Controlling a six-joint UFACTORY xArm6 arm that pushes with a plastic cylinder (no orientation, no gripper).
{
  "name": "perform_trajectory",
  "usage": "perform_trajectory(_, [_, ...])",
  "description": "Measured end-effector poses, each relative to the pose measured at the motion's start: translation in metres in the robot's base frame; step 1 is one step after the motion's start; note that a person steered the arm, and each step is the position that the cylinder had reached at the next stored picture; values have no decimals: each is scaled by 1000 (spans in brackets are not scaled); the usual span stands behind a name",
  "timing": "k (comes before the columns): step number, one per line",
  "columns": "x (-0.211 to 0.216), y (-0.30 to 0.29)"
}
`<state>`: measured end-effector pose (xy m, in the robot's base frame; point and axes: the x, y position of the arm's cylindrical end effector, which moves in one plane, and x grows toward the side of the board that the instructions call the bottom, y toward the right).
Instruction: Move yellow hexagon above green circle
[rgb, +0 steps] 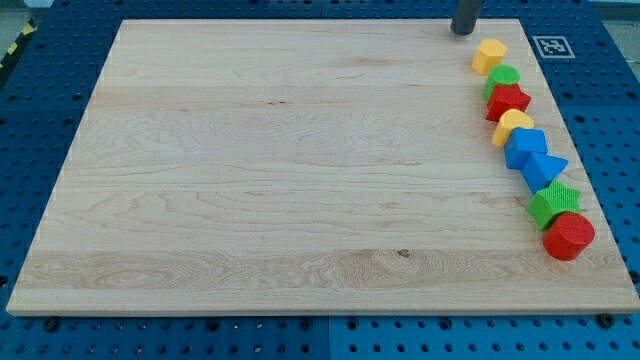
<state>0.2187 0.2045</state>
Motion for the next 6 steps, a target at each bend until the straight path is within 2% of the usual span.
perform_trajectory(4, [19,10])
perform_trajectory(6, [42,18])
